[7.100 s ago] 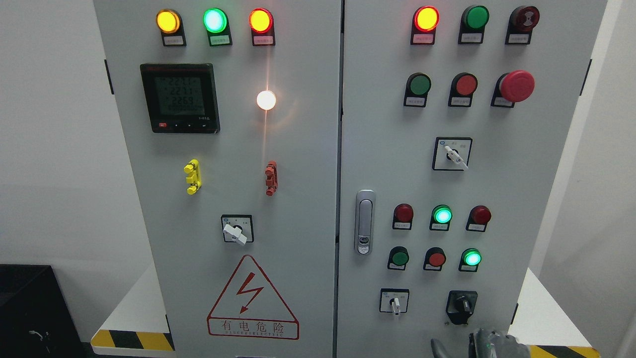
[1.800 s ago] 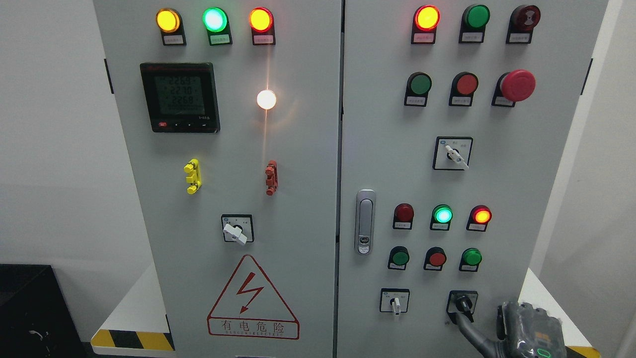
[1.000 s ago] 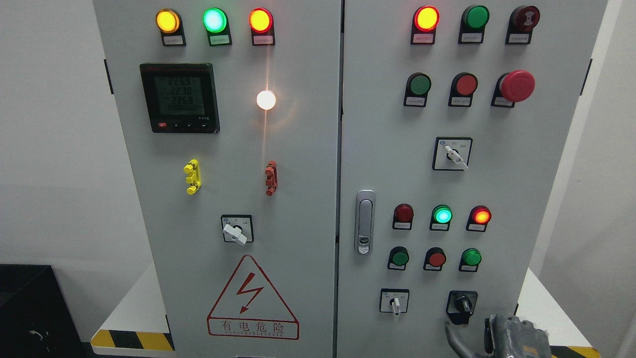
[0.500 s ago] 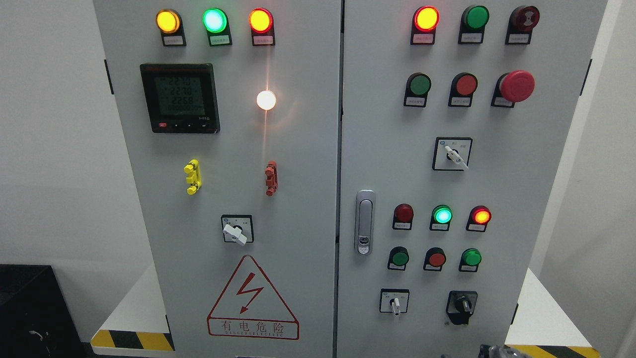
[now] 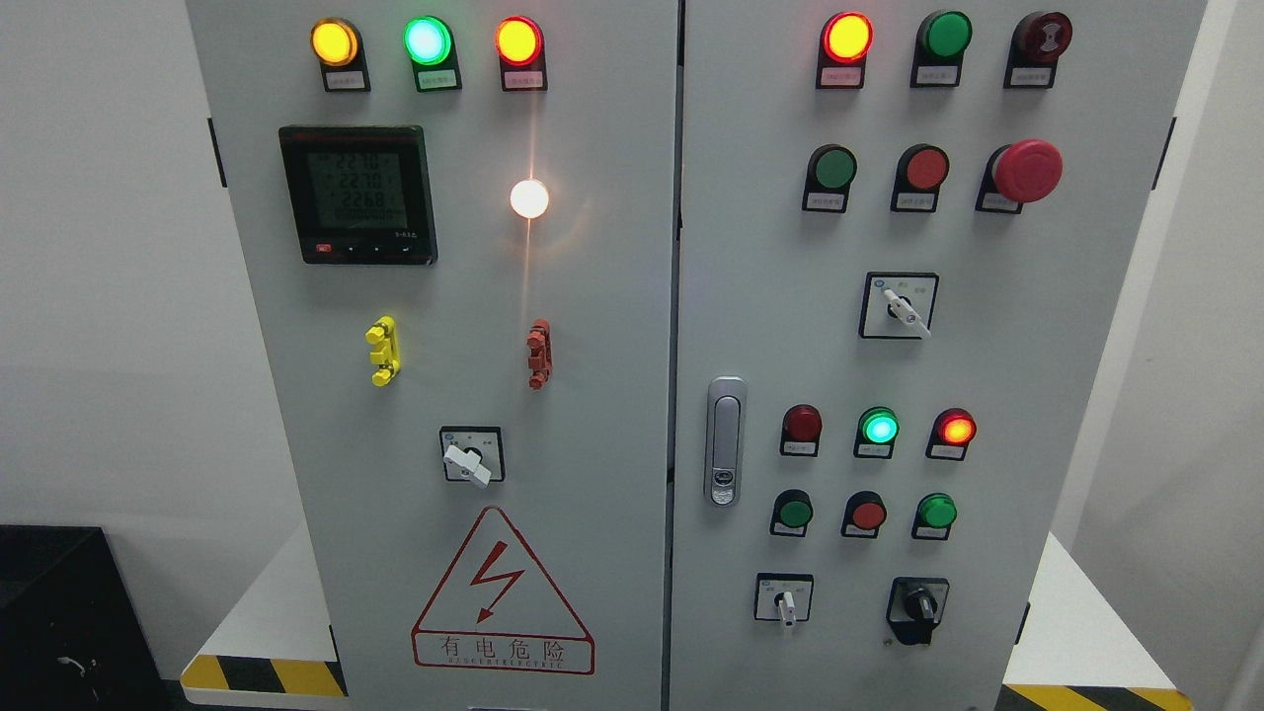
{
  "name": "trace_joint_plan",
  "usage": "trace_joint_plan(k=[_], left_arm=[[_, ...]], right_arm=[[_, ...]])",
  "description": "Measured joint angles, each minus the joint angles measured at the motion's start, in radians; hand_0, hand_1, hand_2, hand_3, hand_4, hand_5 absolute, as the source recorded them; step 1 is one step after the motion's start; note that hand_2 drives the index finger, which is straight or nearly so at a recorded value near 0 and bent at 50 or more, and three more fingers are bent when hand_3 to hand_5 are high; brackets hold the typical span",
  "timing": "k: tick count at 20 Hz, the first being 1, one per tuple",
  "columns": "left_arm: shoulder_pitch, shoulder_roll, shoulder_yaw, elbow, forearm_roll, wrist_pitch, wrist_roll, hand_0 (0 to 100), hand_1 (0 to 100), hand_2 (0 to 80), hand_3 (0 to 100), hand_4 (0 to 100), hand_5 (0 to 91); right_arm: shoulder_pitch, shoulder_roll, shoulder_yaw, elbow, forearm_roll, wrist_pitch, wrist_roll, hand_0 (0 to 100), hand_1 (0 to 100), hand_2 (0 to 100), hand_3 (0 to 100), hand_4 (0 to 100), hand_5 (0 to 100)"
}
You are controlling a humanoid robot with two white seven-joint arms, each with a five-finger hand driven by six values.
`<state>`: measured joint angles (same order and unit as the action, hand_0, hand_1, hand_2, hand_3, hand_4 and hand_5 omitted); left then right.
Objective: Flip black knob to close circuit
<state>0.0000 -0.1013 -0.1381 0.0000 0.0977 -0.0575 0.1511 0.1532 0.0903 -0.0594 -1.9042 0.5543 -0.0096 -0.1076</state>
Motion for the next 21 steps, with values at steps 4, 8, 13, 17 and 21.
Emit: trace_joint_plan(k=[4,8,13,17,21], left_arm=[[0.0,0.0,0.0,0.0,0.0,0.0,0.0,12,56,0.0,0,0,0.0],[0.0,0.0,0.0,0.0,0.0,0.0,0.0,12,56,0.0,0,0,0.0],[0.0,0.0,0.0,0.0,0.0,0.0,0.0,12,56,0.0,0,0,0.0],[0.0,0.0,0.0,0.0,0.0,0.0,0.0,12,56,0.0,0,0,0.0],[0.0,0.0,0.0,0.0,0.0,0.0,0.0,12,56,0.0,0,0,0.0]], right_arm=[[0.051,0.008,-0.005,-0.018,-0.243,-0.091,0.102,0,0,0,7,1,0],[0.083,0.013,-0.014,-0.026,-0.414,-0.132,0.179,0,0,0,0,0,0],[0.104,0.017,-0.028,-0.021,-0.541,-0.169,0.226,0,0,0,0,0,0],[0.112,0.02,-0.036,-0.013,-0.588,-0.177,0.234,0,0,0,0,0,0],[0.117,0.021,-0.041,-0.007,-0.611,-0.18,0.236,0,0,0,0,0,0]])
